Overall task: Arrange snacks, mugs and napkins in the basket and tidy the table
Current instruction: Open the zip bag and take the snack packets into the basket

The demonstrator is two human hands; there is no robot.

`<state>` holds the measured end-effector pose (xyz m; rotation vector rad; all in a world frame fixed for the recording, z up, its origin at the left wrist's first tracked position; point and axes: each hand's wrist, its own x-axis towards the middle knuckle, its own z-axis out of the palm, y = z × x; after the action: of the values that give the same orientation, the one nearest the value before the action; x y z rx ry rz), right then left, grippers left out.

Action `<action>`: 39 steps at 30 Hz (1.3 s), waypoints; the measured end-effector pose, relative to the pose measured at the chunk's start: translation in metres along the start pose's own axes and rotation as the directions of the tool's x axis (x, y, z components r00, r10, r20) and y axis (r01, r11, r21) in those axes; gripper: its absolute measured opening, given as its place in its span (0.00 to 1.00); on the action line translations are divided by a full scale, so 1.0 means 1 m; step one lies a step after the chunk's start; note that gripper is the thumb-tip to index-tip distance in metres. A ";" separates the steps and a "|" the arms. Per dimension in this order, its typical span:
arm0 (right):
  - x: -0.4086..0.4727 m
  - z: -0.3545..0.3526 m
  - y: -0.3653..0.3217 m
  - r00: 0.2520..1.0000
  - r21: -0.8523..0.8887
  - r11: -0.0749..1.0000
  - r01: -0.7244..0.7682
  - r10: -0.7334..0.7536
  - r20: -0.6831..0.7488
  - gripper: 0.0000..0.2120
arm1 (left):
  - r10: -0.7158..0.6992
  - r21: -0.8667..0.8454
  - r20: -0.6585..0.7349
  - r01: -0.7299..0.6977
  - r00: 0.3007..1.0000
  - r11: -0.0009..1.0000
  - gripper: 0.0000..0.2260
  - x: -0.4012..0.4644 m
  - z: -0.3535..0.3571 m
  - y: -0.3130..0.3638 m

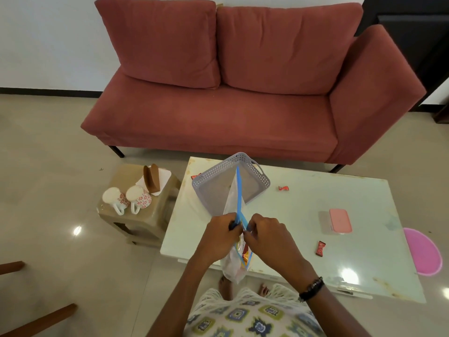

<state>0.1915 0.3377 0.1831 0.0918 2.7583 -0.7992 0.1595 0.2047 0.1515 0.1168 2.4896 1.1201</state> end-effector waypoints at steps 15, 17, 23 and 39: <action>0.019 -0.010 0.005 0.996 -0.118 0.993 -0.024 0.014 -0.088 0.05 | -0.026 -0.142 -0.106 0.011 0.994 0.990 0.11 -0.016 -0.006 -0.006; 0.021 -0.008 0.001 0.998 -0.124 0.992 -0.005 -0.004 -0.070 0.04 | -0.019 -0.155 -0.095 0.004 0.995 0.988 0.10 -0.016 -0.007 -0.004; 0.041 -0.002 -0.016 0.991 -0.114 0.989 0.098 -0.107 -0.078 0.08 | -0.003 -0.196 -0.085 -0.014 0.996 0.980 0.21 -0.021 -0.011 -0.003; 0.024 -0.010 -0.019 0.980 -0.173 0.974 0.148 -0.168 -0.110 0.09 | 0.046 0.151 -0.195 -0.017 0.980 0.988 0.11 -0.006 -0.020 0.003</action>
<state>0.1638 0.3264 0.1950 -0.1169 2.9669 -0.6186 0.1569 0.1919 0.1678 0.0916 2.7571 0.9998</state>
